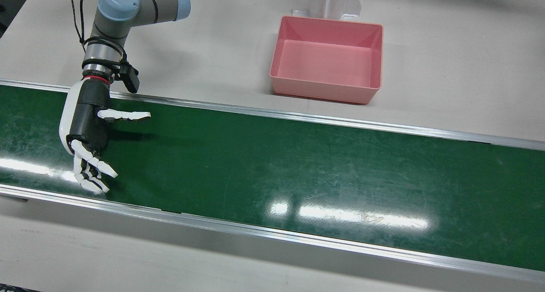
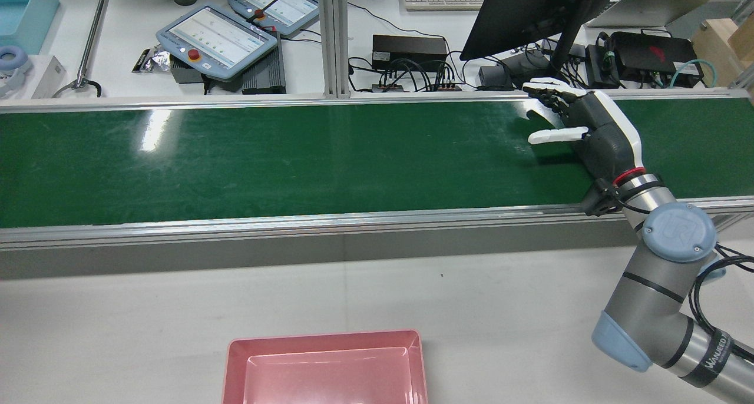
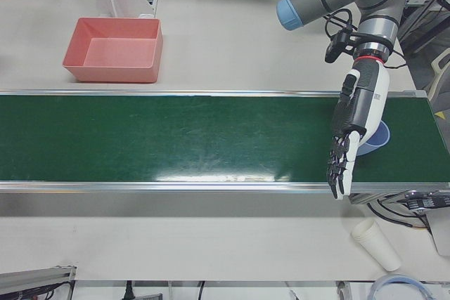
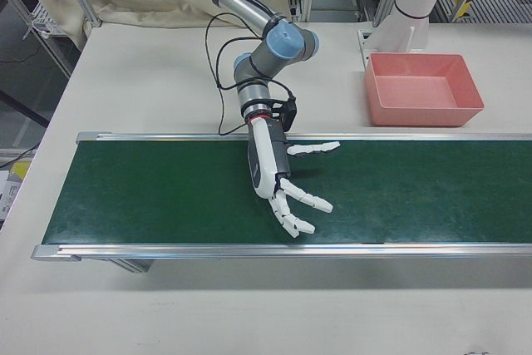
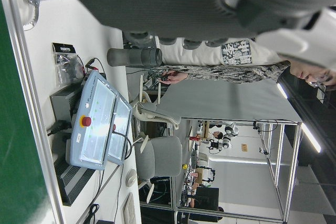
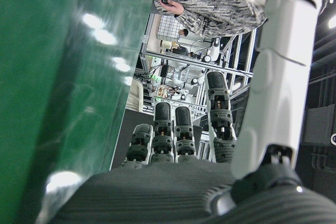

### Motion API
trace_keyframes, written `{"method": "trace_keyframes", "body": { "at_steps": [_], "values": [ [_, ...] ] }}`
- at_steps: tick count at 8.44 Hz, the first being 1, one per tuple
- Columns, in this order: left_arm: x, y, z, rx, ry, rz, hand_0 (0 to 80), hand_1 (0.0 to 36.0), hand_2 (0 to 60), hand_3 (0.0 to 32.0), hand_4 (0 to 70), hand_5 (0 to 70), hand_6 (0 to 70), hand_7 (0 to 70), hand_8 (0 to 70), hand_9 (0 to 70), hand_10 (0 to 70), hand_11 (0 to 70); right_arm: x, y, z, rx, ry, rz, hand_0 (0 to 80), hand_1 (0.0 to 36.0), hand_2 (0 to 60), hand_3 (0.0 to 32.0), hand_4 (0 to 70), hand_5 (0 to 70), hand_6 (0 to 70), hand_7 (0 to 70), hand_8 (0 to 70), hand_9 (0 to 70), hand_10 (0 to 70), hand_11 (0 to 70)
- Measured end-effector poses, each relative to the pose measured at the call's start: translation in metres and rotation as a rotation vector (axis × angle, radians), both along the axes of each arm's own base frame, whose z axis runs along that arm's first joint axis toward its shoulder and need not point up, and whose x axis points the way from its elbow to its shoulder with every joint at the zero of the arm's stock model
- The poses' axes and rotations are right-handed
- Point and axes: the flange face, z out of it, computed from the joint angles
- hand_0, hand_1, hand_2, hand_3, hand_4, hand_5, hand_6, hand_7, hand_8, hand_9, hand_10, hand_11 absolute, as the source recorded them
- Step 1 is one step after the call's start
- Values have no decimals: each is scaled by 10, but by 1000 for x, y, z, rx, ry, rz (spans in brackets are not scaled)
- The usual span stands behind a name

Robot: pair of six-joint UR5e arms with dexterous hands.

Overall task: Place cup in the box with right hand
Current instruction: 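Hold the right hand open beside the conveyor as the blue cup approaches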

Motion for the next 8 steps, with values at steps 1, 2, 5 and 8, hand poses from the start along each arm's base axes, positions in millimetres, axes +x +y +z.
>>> {"method": "trace_keyframes", "body": {
  "at_steps": [1, 2, 5, 8],
  "values": [
    [0, 0, 0, 0, 0, 0, 0, 0, 0, 0, 0, 0, 0, 0, 0, 0, 0, 0, 2, -1, 0, 0, -1, 4, 589, 178, 28, 0, 204, 88, 94, 328, 161, 255, 87, 146],
    [0, 0, 0, 0, 0, 0, 0, 0, 0, 0, 0, 0, 0, 0, 0, 0, 0, 0, 5, -4, 0, 0, -1, 12, 581, 184, 55, 0, 210, 87, 95, 332, 161, 256, 95, 158],
    [0, 0, 0, 0, 0, 0, 0, 0, 0, 0, 0, 0, 0, 0, 0, 0, 0, 0, 10, -20, -9, 9, -4, 39, 569, 202, 115, 0, 238, 84, 97, 347, 157, 252, 93, 154],
    [1, 0, 0, 0, 0, 1, 0, 0, 0, 0, 0, 0, 0, 0, 0, 0, 0, 0, -1, -35, -22, 22, -13, 41, 572, 193, 90, 0, 263, 82, 98, 354, 158, 255, 89, 148]
  ]
}}
